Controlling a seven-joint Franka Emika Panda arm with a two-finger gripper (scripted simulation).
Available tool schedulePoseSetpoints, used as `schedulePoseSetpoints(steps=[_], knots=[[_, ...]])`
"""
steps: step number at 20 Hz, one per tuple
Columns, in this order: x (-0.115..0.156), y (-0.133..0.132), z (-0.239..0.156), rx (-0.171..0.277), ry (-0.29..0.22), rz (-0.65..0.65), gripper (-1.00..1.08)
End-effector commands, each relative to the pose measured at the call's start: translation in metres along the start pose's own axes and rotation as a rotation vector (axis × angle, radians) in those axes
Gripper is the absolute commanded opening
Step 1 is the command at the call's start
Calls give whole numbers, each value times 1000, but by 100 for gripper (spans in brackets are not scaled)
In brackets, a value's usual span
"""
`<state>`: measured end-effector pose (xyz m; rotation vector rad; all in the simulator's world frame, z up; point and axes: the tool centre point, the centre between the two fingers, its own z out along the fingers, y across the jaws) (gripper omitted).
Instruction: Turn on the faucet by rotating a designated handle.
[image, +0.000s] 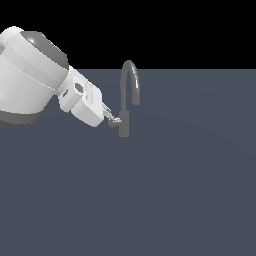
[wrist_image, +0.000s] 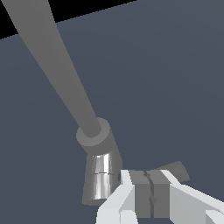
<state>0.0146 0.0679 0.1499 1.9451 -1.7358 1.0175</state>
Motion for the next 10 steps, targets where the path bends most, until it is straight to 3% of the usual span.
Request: schedulePoseSetpoints(steps=[1, 7, 8, 9, 10], knots=[[-7, 15, 14, -18, 6, -6, -100], [-21, 38, 35, -32, 9, -3, -100], [-21, 38, 35, -32, 9, -3, -100], [-20, 24, 18, 3, 3, -3, -100], [-23, 25, 23, 0, 3, -3, -100]])
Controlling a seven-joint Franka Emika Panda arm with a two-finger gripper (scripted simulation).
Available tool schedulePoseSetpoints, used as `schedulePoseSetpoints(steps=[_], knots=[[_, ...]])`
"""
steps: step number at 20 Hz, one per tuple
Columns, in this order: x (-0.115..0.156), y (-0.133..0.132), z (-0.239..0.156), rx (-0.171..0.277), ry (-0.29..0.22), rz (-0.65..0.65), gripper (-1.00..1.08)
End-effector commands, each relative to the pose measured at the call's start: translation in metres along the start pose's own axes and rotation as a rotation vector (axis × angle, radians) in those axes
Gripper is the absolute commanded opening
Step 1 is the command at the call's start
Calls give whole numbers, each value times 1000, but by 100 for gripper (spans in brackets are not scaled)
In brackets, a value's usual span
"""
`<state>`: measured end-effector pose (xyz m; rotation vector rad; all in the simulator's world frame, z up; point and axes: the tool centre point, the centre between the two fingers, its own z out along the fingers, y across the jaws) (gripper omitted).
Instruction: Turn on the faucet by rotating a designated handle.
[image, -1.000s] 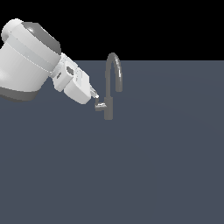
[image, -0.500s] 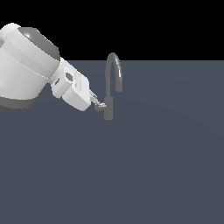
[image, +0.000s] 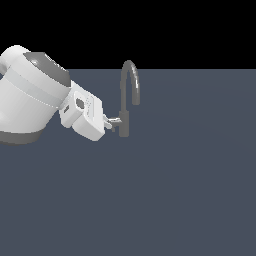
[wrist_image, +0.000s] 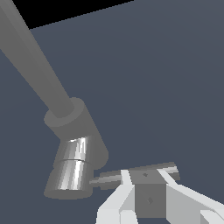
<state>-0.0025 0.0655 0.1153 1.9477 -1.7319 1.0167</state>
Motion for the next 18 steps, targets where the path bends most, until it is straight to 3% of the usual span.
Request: schedulePoseSetpoints(steps=[1, 12, 13, 18], knots=[[-4, 2, 7, -3, 4, 0, -100], [-36, 12, 52, -33, 9, 0, -100], [-27, -7, 24, 19, 4, 15, -100], [-38, -12, 38, 4, 6, 11, -100]])
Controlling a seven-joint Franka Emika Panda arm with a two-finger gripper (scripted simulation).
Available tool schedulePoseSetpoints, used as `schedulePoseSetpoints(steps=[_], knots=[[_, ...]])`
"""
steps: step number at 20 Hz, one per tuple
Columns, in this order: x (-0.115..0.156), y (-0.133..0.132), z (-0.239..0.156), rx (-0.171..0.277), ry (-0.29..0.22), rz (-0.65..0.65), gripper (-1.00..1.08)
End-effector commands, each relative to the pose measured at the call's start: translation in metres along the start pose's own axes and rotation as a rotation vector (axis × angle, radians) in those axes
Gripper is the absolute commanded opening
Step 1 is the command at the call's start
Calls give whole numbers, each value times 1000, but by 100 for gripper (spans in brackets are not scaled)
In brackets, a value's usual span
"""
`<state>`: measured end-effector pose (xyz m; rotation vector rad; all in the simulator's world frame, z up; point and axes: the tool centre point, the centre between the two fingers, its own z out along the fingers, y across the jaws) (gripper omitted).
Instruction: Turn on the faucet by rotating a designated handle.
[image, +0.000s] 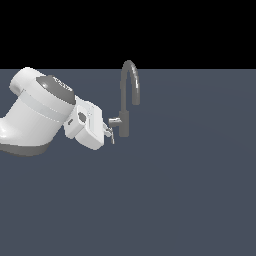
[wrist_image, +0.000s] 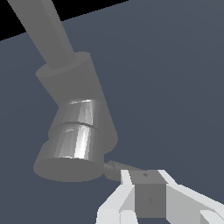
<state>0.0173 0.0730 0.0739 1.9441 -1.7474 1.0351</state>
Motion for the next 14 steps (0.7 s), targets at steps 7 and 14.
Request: schedulePoseSetpoints(steps=[7, 14], knots=[[-18, -6, 30, -28, 8, -11, -100], [-30, -11, 47, -45, 9, -15, -100]])
